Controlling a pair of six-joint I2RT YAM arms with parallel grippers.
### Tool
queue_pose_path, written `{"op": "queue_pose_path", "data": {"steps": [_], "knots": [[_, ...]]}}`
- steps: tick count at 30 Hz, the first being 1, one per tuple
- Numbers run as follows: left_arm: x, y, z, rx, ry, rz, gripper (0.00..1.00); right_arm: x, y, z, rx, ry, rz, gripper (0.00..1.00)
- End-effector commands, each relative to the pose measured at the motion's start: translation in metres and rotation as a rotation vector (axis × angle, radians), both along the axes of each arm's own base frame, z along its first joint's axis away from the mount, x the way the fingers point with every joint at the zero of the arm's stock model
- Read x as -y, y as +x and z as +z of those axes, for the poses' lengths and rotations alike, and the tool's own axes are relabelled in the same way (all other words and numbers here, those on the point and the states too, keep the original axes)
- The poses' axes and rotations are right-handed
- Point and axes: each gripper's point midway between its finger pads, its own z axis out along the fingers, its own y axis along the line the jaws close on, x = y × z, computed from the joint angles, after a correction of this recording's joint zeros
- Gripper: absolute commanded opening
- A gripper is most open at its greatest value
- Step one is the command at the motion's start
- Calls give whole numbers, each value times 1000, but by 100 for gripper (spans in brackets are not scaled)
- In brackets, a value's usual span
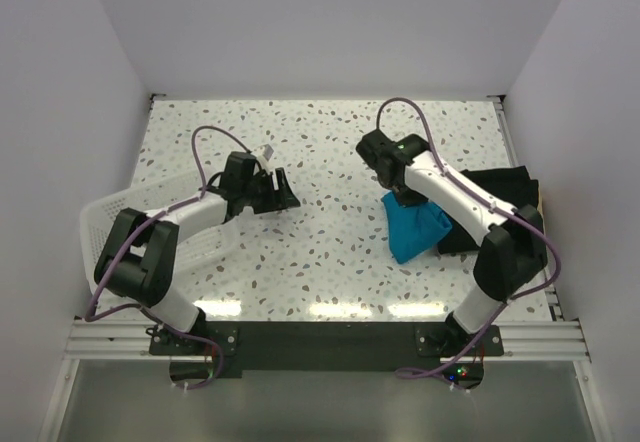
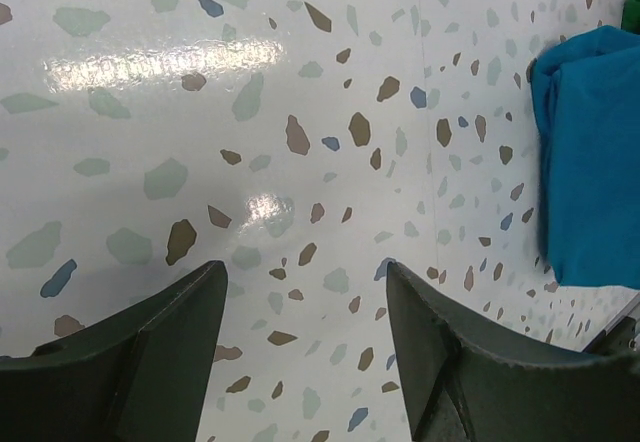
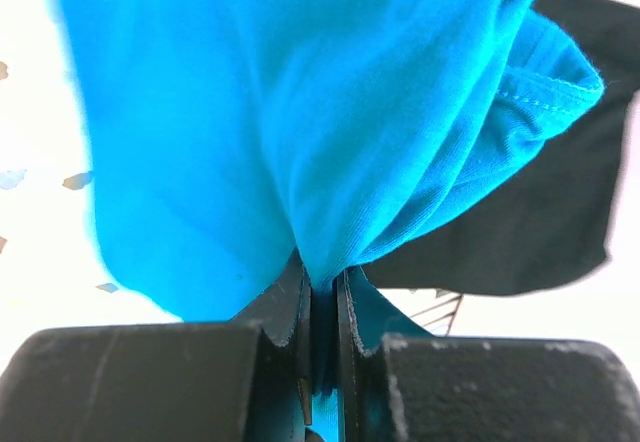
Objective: Fold and stack the t-shirts
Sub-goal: Neatly place the folded tshirt to the corner
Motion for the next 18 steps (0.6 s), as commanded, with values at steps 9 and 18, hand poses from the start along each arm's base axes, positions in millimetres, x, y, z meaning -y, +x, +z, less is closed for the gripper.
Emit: {"op": "queue_pose_path", "data": {"steps": [9,18], "knots": [[4,5,19,68,-55,0,70,27,-4,87,138,-72,40,0],[5,3,18,69,-58,-6,70,38,-2,116,180,-79,46,0]]}}
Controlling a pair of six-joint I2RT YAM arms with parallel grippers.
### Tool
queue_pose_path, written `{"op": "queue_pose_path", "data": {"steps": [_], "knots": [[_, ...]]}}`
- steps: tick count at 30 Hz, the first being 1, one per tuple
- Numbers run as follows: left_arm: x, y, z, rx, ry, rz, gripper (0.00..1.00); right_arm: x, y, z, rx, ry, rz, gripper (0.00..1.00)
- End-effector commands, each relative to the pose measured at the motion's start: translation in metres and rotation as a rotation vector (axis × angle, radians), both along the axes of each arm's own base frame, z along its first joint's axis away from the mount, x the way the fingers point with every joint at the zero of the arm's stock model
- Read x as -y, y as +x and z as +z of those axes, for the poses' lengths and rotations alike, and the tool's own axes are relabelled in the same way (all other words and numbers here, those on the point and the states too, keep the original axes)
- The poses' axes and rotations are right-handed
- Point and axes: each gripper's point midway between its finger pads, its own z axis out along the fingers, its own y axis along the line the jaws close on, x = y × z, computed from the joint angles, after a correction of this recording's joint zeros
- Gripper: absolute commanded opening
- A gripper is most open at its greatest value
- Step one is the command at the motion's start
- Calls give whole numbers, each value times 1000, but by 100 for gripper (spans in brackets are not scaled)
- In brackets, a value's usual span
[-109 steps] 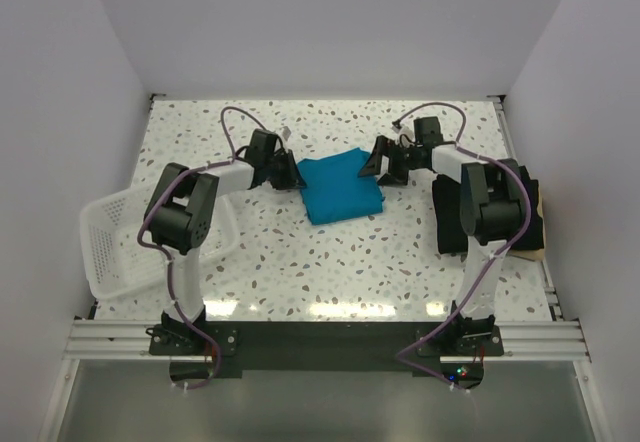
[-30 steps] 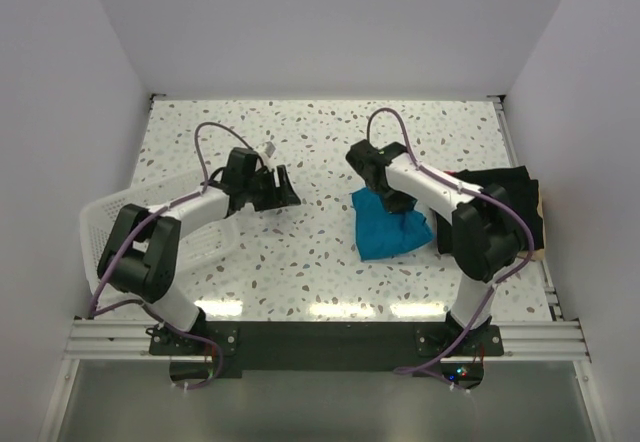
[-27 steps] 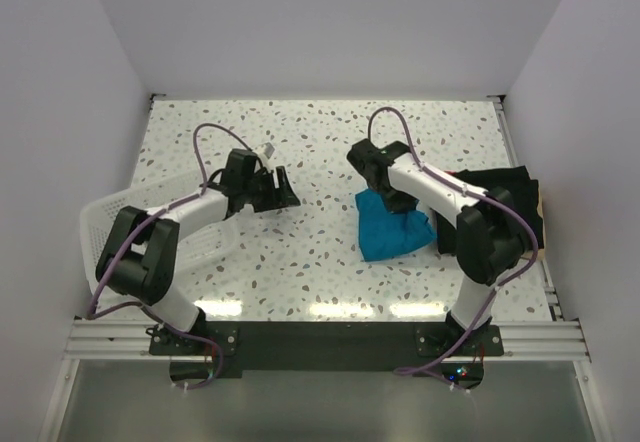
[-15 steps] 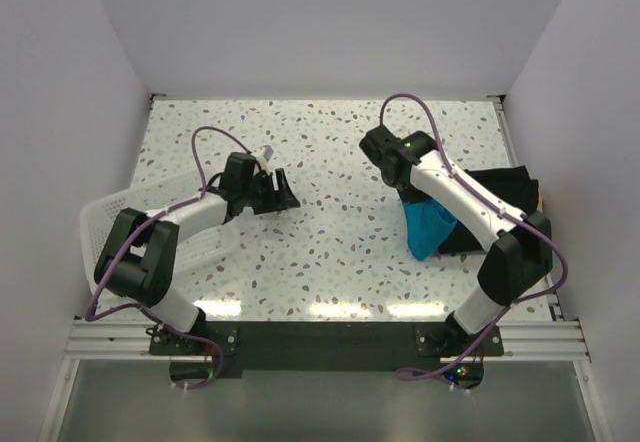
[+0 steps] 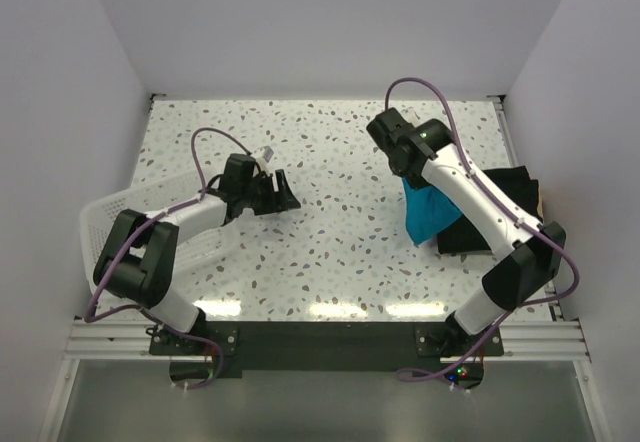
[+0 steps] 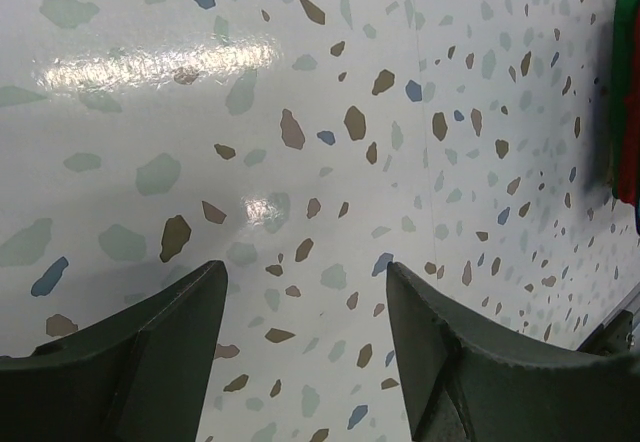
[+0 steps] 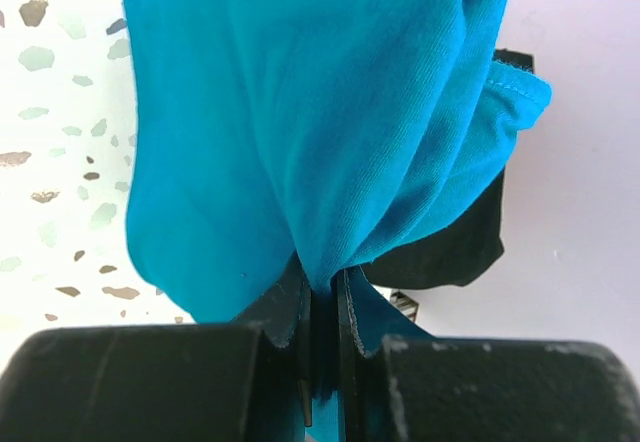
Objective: Fold and stack the t-shirts
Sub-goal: Neatly place the folded tshirt to the corner
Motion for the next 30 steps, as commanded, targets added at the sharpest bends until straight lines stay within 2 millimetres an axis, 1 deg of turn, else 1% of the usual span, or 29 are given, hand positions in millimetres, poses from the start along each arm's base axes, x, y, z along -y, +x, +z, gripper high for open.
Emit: {"op": "queue_pose_path", "data": {"steps": [1,4,8,9,11,12,13,16,17,19,20,21,23,24,30], "knots": [[3,7,19,60,-42,5,70,26,-10,39,51,-52,-4,0],[3,6,18,57,-44,4,70,36,-10,40,48,-54,-18,0],[3,4,18,57,-44,2,70,52,-11,36,36,-46,-42,0],[3,5,18,57,-44,4,70,62,-13,36,28,-53,-59,0],[3,4,18,56,-45,3,70,68,-10,35,34,-41,-70,0],[3,4,19,58,-46,3,70,76,-11,34,24,-47,-77,0],[3,4,19,58,-46,2,70,78,-8,33,34,-38,-80,0],[4,5,21,62,-49,0,70,87,-4,23,3,-47,-81,0],[4,5,22,66,-51,-1,70,93,-5,15,-18,-50,-93,0],[4,4,24,70,-55,-5,70,97,0,8,-22,-47,-98,0],[4,5,26,75,-56,-5,70,100,0,1,-37,-50,-102,0],[4,4,27,78,-55,-9,70,108,0,-1,-45,-57,-122,0],[4,4,31,89,-57,-13,70,117,1,-7,-57,-67,-147,0],[4,3,30,89,-53,-14,70,125,0,-7,-58,-77,-171,0],[1,3,39,112,-44,-14,70,151,0,-7,-43,-111,-273,0]]}}
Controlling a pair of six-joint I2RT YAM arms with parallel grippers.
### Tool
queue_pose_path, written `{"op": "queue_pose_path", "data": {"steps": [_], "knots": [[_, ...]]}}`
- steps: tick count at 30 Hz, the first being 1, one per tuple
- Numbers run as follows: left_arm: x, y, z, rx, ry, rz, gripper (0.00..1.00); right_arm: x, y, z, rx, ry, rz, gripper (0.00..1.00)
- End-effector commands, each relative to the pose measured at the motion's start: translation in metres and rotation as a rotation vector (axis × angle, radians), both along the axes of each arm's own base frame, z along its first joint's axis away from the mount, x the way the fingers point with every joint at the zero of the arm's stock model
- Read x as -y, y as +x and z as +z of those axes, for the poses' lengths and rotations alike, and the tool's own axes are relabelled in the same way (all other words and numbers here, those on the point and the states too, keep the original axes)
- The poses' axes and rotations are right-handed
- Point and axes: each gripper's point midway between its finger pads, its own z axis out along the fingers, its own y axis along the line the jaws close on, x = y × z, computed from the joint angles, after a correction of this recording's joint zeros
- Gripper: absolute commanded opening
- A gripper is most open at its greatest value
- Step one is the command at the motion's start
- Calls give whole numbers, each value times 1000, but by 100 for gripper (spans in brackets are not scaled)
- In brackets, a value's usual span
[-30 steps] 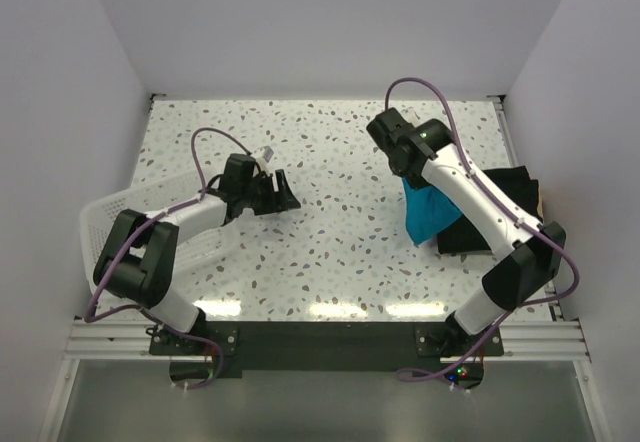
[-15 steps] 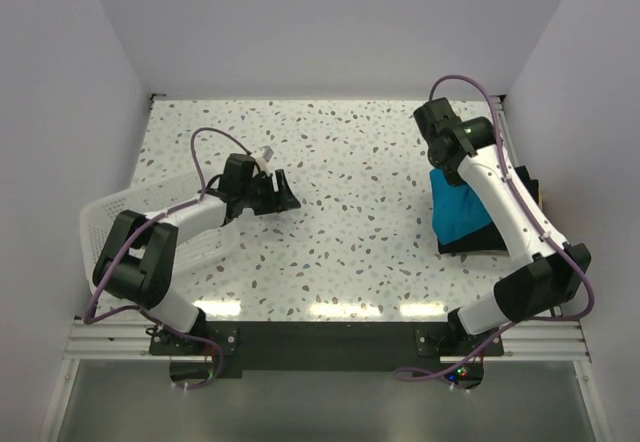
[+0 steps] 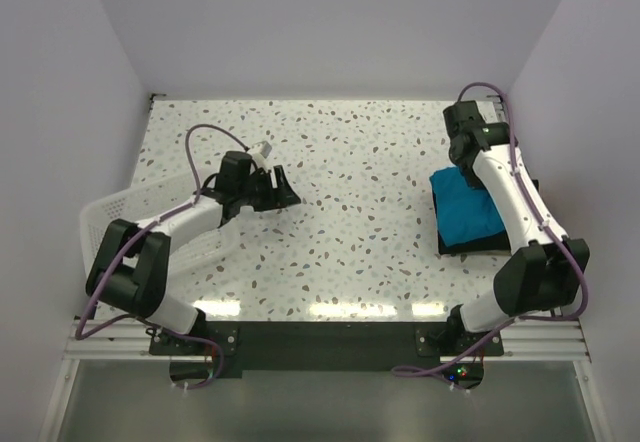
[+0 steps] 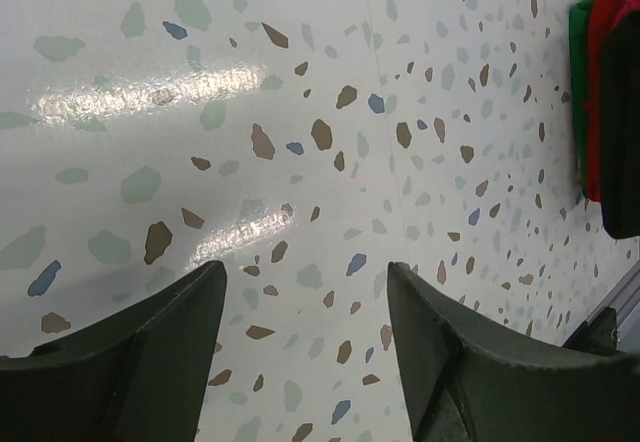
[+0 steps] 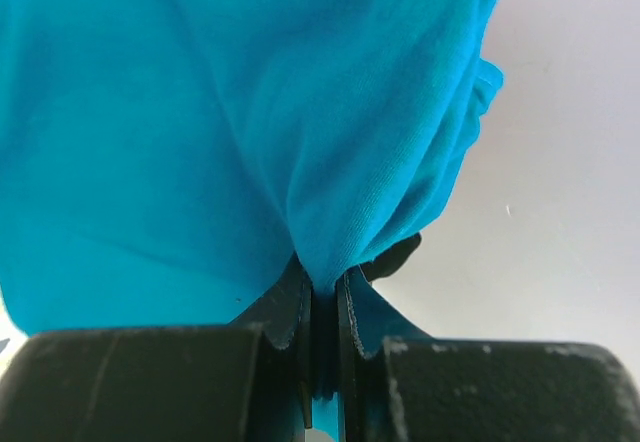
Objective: Fold and stack the t-shirts
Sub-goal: Neatly place the folded tshirt to the corner
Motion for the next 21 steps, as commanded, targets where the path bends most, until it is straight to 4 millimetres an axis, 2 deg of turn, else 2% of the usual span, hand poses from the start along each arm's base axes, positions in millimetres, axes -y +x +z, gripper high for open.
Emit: {"op": "queue_pose_path", "data": {"steps": [1,3,4,5,6,8,9,10,13,17,18,19,21], "knots": [[-1,5,23,71,-16,-3,70,18,7,8,27,-72,-47,0],[-2,5,28,83,-6,-4,70,24,6,6,26,-82,-77,2],[-2,9,37,111,-7,0,70,29,4,8,22,-111,-99,7],[-5,4,36,89,11,-2,70,34,2,9,31,-117,-130,31],[-6,5,43,105,10,-1,71,37,1,8,25,-129,-147,47],[-6,5,52,124,14,-1,71,45,-4,11,53,-142,-217,65],[-8,5,62,146,10,3,71,48,-6,13,60,-149,-243,90],[-9,6,67,157,11,7,71,50,-8,14,63,-148,-262,99],[-14,4,87,197,21,25,71,45,-4,24,143,-88,-285,99],[-26,2,110,242,48,74,74,26,8,44,274,79,-253,99],[-28,0,119,262,50,84,75,12,11,41,283,170,-217,99],[-33,3,126,277,60,109,76,4,13,54,356,231,-183,99],[-40,0,136,296,73,135,76,-21,18,53,396,382,-90,99]]}}
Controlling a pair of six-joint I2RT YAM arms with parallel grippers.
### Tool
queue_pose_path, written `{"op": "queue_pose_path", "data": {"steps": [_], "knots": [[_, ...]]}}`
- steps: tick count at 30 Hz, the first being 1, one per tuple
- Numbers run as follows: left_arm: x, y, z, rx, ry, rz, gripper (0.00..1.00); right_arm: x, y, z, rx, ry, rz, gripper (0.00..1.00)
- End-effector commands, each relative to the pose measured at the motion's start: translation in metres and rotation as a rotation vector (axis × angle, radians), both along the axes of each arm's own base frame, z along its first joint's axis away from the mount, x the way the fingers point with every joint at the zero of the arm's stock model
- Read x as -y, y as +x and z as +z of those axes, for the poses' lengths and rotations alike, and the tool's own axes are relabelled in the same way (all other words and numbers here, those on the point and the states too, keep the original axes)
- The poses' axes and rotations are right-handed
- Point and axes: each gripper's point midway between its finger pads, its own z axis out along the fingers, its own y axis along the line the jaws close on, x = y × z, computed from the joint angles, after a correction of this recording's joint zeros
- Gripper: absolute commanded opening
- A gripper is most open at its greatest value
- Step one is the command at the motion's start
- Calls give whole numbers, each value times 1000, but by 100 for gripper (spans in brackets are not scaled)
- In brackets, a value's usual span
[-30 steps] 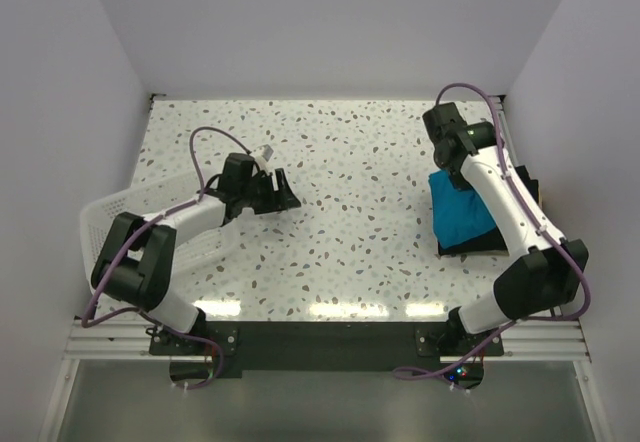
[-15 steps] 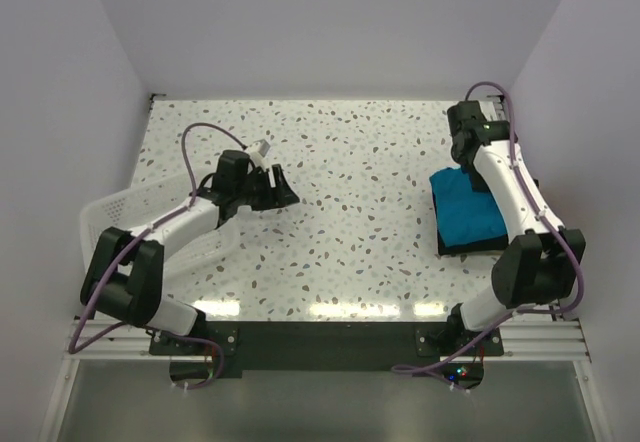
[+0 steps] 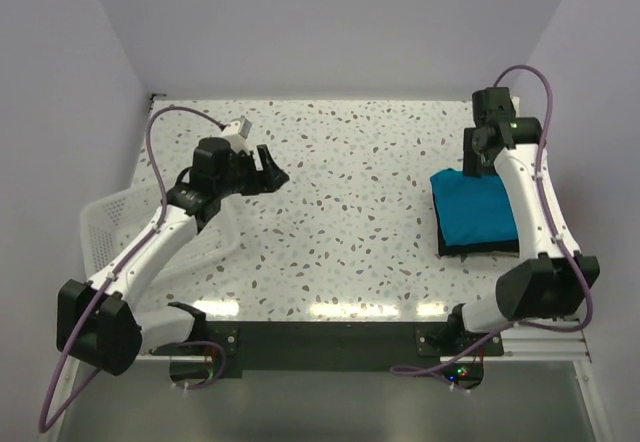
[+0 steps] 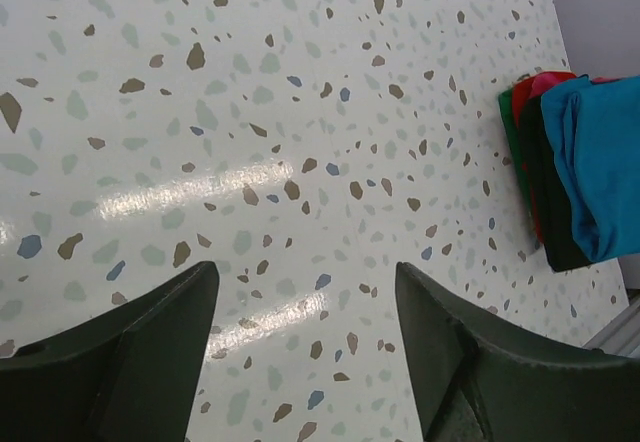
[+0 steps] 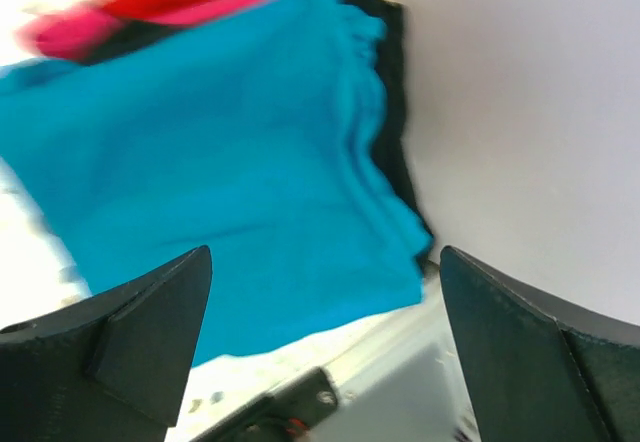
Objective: Fold and stack the t-shirts
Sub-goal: Neatly place the folded tshirt to the corner, then reset both grippers
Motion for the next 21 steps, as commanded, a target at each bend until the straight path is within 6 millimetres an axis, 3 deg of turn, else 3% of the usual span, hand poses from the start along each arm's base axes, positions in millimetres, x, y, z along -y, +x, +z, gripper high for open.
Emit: {"op": "queue_pose_path", "data": {"steps": [1,3,4,5,7,8,10,11,16,21], "knots": [[-21,6,34,89,52,90,77,-49,15,40,303,266,165,99],[-28,3,42,103,65,118,78,-62,5,43,380,326,226,99],[-32,3,43,109,74,137,79,-72,12,49,443,370,273,99],[-34,2,45,115,80,140,80,-76,8,32,430,391,283,99],[-37,1,46,122,85,155,80,-87,6,42,529,430,345,99],[-39,-1,45,114,89,165,80,-90,2,27,516,449,346,99],[-42,-1,45,114,95,178,80,-95,0,30,571,469,372,99],[-44,-2,44,108,96,188,80,-99,-2,21,563,491,374,99],[-47,-1,48,122,100,207,80,-102,-6,21,628,503,390,99],[-66,6,62,161,142,308,82,-97,-8,23,637,474,386,99]]}}
